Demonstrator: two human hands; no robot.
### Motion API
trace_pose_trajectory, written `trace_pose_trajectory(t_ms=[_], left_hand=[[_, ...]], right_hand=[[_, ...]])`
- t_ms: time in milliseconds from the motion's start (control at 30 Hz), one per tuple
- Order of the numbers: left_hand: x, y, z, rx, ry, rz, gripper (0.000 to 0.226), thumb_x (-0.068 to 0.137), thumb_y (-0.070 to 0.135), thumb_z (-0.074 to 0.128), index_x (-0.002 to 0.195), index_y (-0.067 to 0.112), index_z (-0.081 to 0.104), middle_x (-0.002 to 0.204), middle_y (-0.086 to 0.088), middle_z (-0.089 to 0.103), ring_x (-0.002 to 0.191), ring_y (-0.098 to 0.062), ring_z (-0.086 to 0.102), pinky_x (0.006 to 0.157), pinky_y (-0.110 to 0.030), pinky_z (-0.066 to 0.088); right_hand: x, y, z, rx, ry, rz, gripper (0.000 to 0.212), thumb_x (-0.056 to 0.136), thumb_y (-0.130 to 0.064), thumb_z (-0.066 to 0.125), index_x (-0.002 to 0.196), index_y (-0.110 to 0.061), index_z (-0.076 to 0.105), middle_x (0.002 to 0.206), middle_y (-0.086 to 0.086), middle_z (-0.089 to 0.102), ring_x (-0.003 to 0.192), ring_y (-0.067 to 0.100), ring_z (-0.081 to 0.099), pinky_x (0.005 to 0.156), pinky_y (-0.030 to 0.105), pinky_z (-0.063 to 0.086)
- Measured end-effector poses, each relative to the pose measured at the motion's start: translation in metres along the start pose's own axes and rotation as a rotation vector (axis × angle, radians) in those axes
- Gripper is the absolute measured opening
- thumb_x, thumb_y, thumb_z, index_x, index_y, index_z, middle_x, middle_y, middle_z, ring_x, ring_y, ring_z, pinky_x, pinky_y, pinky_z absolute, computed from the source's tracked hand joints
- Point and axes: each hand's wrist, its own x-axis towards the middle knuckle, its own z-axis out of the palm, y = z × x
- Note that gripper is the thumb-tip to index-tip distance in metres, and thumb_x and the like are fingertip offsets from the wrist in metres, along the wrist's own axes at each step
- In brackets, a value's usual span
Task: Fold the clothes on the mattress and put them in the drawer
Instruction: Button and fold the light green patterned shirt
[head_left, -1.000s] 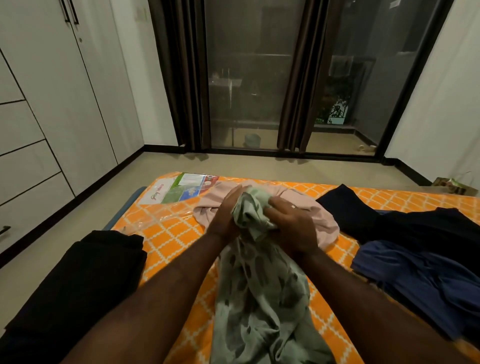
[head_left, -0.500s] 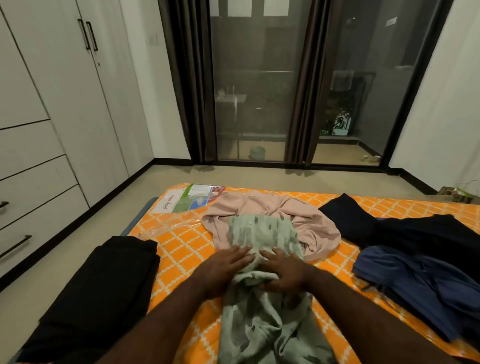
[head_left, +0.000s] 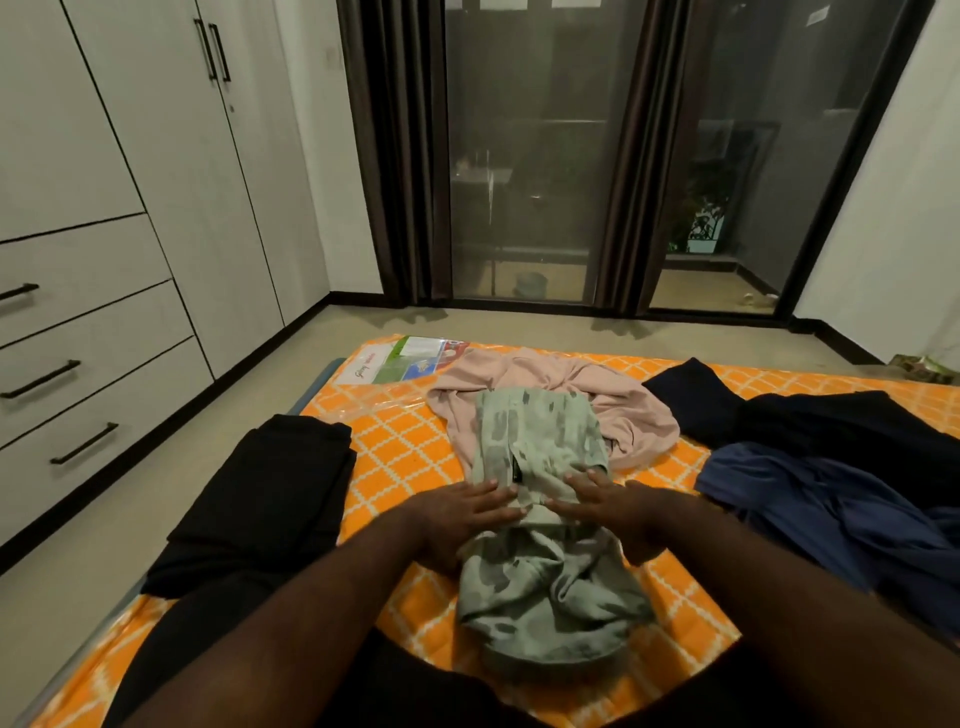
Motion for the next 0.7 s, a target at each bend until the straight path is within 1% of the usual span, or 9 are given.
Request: trace_pose_trajectory(t_ms=[100,167,267,433,500,533,600,633,700], left_hand=[[-0.005,0.006,0.004,-0.002,-0.002,-0.014,0.102,0.092,0.058,0.058,0.150,0.051,-0.025,0.169,-0.001,-0.009,0.156,-0.029,-0.002,0.125,-0.051,0.015],[-0.008,0.009,0.002,-0.002,-0.011,-0.013,0.102,0.094,0.053,0.058,0.140,0.060,-0.033,0.170,-0.002,-0.006,0.156,-0.030,-0.001,0.124,-0.052,0.017],[-0.011,0.010,0.003,0.001,-0.025,-0.004,0.102,0.094,0.048,0.061,0.140,0.063,-0.029,0.170,-0.003,-0.006,0.155,-0.034,0.001,0.124,-0.052,0.019],[-0.006,0.011,0.005,-0.047,0.069,0.065,0.084,0.094,0.048,0.063,0.156,0.054,0.008,0.170,-0.004,-0.002,0.155,-0.032,0.005,0.122,-0.045,0.019],[0.002,0.013,0.012,-0.087,0.130,0.104,0.074,0.095,0.045,0.063,0.156,0.049,0.022,0.170,-0.004,0.004,0.155,-0.029,0.010,0.121,-0.041,0.021],[0.005,0.015,0.014,-0.180,0.137,0.089,0.067,0.097,0.042,0.063,0.155,0.045,0.030,0.170,-0.003,0.010,0.154,-0.026,0.015,0.123,-0.040,0.023],[0.008,0.019,0.011,-0.485,0.129,0.008,0.052,0.097,0.037,0.062,0.148,0.032,0.050,0.165,-0.002,0.028,0.148,-0.019,0.030,0.120,-0.036,0.029],[0.011,0.018,0.011,-0.611,0.156,-0.046,0.046,0.095,0.033,0.064,0.140,0.025,0.060,0.158,-0.003,0.042,0.140,-0.017,0.042,0.114,-0.031,0.035],[0.014,0.016,0.004,-0.804,0.284,-0.204,0.035,0.085,0.025,0.064,0.115,0.011,0.075,0.126,-0.011,0.069,0.113,-0.025,0.062,0.092,-0.030,0.046]], right_hand=[[-0.008,-0.008,0.012,-0.098,-0.070,0.036,0.145,0.068,-0.026,0.094,0.155,-0.051,-0.020,0.164,0.004,-0.034,0.154,0.031,-0.022,0.122,0.064,0.009],[-0.007,-0.012,0.019,-0.122,-0.021,0.023,0.140,0.072,-0.029,0.091,0.156,-0.048,-0.019,0.165,0.005,-0.031,0.155,0.031,-0.018,0.123,0.061,0.013],[-0.005,-0.014,0.024,-0.178,0.087,-0.038,0.124,0.084,-0.025,0.079,0.157,-0.044,-0.018,0.168,0.006,-0.025,0.157,0.029,-0.013,0.122,0.053,0.018],[0.001,-0.012,0.029,-0.163,0.136,-0.111,0.107,0.092,-0.033,0.064,0.154,-0.046,-0.023,0.169,0.007,-0.019,0.157,0.027,-0.010,0.124,0.051,0.019],[0.004,-0.013,0.030,-0.130,0.123,-0.127,0.100,0.094,-0.032,0.059,0.158,-0.045,-0.016,0.170,0.008,-0.014,0.157,0.027,-0.008,0.124,0.049,0.020],[0.002,-0.016,0.027,-0.082,0.121,-0.133,0.094,0.096,-0.030,0.057,0.159,-0.046,-0.010,0.171,0.008,-0.010,0.158,0.027,-0.005,0.124,0.047,0.020],[0.002,-0.018,0.020,0.123,0.142,-0.147,0.073,0.103,-0.032,0.052,0.161,-0.043,0.008,0.171,0.002,-0.001,0.157,0.021,0.005,0.124,0.038,0.020],[0.003,-0.016,0.018,0.234,0.172,-0.158,0.064,0.106,-0.032,0.051,0.161,-0.036,0.019,0.169,-0.003,0.006,0.155,0.016,0.012,0.123,0.034,0.020],[0.007,-0.010,0.016,0.449,0.296,-0.107,0.051,0.105,-0.024,0.054,0.155,-0.021,0.040,0.164,-0.001,0.028,0.147,0.018,0.032,0.121,0.034,0.027]])
